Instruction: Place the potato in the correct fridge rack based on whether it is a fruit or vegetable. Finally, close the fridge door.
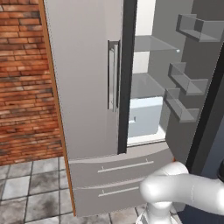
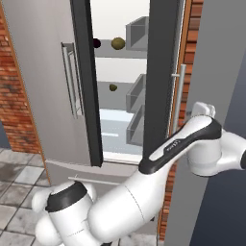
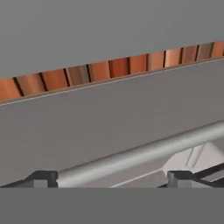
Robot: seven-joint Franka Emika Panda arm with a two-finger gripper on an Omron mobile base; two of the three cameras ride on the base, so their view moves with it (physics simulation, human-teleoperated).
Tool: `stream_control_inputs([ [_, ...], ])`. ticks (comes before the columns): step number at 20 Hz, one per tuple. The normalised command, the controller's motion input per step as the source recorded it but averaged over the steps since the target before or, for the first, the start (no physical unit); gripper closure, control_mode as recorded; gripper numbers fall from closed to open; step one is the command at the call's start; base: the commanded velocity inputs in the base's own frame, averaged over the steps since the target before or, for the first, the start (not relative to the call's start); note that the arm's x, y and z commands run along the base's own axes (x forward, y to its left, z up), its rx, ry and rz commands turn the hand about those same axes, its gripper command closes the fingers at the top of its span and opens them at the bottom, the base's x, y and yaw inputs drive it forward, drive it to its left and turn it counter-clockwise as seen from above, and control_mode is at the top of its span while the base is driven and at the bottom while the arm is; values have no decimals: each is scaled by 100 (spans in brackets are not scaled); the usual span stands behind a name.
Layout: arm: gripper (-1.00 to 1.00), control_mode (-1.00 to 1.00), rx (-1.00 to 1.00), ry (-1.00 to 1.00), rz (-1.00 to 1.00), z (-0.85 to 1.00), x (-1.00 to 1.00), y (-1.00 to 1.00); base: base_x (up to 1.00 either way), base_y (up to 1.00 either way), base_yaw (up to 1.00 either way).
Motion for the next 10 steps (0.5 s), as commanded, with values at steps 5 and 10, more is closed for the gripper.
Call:
stream_control_inputs([
  [5,-100,-100,5,-3,10,-1,53,0,0,0,0],
  [10,-100,-100,0,-8,18,0,35,24,0,0,0],
])
